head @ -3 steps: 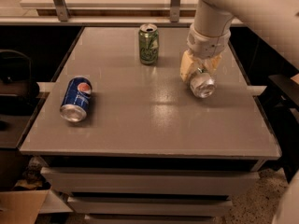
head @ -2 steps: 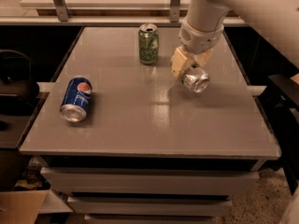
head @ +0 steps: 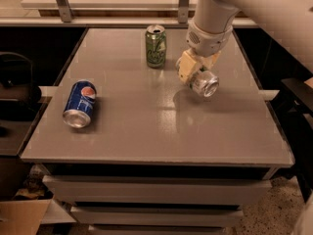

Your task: Move 7up can near pepsi can

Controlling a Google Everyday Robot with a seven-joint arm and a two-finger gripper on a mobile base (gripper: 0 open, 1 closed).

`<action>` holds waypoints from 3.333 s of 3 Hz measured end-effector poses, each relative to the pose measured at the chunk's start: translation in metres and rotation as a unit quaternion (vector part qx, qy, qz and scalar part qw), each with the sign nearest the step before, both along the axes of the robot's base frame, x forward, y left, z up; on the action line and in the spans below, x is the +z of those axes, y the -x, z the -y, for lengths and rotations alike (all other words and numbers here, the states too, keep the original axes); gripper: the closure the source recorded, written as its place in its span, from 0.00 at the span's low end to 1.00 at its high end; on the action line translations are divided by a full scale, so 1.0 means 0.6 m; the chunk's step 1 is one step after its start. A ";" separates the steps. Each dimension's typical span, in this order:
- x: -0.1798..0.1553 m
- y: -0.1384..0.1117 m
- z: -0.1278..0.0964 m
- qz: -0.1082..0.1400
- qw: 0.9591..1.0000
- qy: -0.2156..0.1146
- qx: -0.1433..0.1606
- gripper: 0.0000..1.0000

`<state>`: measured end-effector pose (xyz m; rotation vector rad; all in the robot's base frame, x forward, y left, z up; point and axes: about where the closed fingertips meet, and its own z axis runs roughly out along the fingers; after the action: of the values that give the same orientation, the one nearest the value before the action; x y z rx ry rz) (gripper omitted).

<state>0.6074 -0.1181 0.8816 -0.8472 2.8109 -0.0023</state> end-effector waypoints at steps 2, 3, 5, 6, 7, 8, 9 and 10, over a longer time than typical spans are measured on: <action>0.002 0.044 -0.088 0.030 0.988 0.059 0.137 1.00; -0.023 0.091 -0.162 0.020 0.964 0.104 0.245 1.00; -0.036 0.130 -0.259 -0.015 0.911 0.119 0.394 1.00; -0.020 0.146 -0.286 -0.013 0.891 0.115 0.439 1.00; -0.014 0.156 -0.308 -0.014 0.874 0.112 0.472 1.00; -0.014 0.156 -0.325 -0.015 0.864 0.108 0.491 1.00; -0.015 0.148 -0.338 -0.017 0.861 0.099 0.499 1.00; -0.016 0.139 -0.346 -0.015 0.862 0.089 0.498 0.82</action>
Offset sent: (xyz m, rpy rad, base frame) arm -0.0598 0.1058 -0.0047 -0.2482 -0.0850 0.5551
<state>0.5239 0.0897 0.8718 -2.2281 2.0712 -0.0925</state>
